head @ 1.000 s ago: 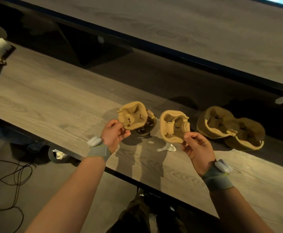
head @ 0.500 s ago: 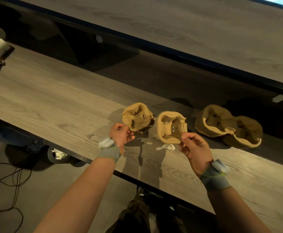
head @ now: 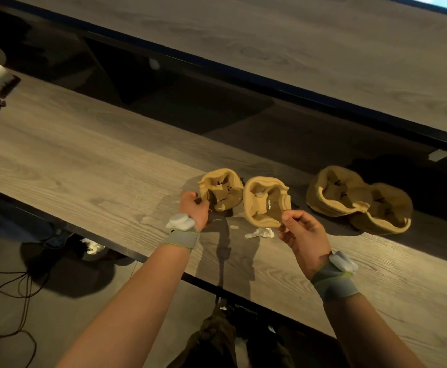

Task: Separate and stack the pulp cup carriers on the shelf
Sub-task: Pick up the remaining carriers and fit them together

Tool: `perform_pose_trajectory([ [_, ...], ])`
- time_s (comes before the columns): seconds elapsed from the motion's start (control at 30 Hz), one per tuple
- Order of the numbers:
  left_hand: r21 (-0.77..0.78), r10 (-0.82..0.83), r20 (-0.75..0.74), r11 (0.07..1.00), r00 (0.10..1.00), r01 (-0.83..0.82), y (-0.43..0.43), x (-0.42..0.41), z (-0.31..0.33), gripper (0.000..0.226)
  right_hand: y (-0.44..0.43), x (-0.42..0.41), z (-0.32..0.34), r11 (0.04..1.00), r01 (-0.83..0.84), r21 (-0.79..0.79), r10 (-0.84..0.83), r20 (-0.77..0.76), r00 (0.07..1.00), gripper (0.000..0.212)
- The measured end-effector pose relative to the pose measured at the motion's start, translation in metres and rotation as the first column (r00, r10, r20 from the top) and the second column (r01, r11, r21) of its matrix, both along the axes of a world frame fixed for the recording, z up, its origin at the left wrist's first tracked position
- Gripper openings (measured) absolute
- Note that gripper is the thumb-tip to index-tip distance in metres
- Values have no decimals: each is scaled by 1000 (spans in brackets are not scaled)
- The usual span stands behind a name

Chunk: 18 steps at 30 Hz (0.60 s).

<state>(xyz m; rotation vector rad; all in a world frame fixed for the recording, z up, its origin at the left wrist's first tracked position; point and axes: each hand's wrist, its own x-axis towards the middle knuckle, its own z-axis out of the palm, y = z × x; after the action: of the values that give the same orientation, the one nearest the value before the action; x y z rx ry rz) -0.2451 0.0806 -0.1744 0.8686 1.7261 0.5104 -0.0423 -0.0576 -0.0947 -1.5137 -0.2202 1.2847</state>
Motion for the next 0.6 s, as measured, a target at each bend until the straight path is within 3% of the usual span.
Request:
perform_pose_trajectory([
  [0.07,136,-122,-89,982,988,134,-2,-2,-3,49,2,1,0,1000,0,6,0,6,1000,9],
  [0.13,105,-176,-46,978,983,180,0,0,0,57,5,3,0,1000,-3,18,3,6,1000,10],
  [0.27,-151,-146,310,968,940,200,-2,7,11,46,7,9,1,999,-7,48,7,16,1000,12],
  [0.47,-195,-184,461,933,868,301,-22,16,14,39,6,8,-5,999,-12,37,11,32,999,10],
  [0.6,-204,-204,417,929,886,310,-29,6,14,31,6,-1,-15,1000,-2,-2,3,20,1000,9],
])
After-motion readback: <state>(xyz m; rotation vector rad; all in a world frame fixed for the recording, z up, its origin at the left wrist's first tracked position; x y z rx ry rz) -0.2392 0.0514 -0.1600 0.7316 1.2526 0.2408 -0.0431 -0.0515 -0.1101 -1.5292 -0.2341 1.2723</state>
